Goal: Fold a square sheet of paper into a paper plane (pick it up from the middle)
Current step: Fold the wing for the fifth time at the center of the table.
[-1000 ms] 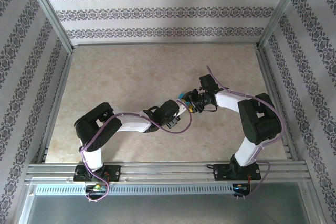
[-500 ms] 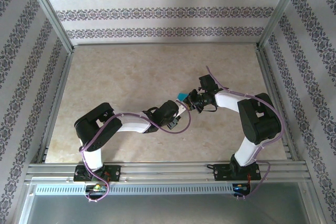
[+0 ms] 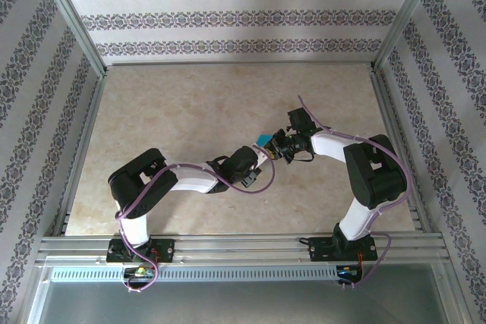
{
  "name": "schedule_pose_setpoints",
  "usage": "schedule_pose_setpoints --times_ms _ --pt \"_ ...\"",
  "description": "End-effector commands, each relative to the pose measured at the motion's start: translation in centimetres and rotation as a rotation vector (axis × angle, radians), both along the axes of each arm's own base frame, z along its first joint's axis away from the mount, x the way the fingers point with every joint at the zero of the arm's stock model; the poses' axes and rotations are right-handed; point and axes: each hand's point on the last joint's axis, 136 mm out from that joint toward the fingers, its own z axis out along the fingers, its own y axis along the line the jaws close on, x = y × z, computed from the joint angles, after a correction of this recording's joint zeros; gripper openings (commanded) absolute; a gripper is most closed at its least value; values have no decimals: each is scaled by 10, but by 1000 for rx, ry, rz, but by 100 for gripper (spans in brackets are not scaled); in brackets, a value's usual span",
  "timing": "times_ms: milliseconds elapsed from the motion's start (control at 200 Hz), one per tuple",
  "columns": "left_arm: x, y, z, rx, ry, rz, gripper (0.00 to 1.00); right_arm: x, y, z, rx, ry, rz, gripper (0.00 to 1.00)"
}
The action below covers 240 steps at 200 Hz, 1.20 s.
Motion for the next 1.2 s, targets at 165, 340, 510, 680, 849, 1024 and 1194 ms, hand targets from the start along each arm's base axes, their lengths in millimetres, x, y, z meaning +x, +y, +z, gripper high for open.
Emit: schedule_pose_setpoints --times_ms 165,340,510,680,849,1024,1194 --pt "-7 10 15 -17 -30 37 34 -3 2 2 11 12 10 9" --pt "-8 12 10 -6 -21 39 30 -3 3 1 9 15 11 9" --pt "-10 11 8 -8 -11 31 23 -3 3 0 11 16 12 10" --pt "-11 10 3 -10 6 32 15 -2 3 3 16 11 13 22" --pt "-13 9 1 -43 51 32 9 2 -1 9 9 -13 15 45" --pt "-13 11 1 -103 115 46 6 7 -12 16 -14 -48 8 59" --pt "-13 11 -2 -160 179 53 5 12 -22 25 -23 -87 0 72"
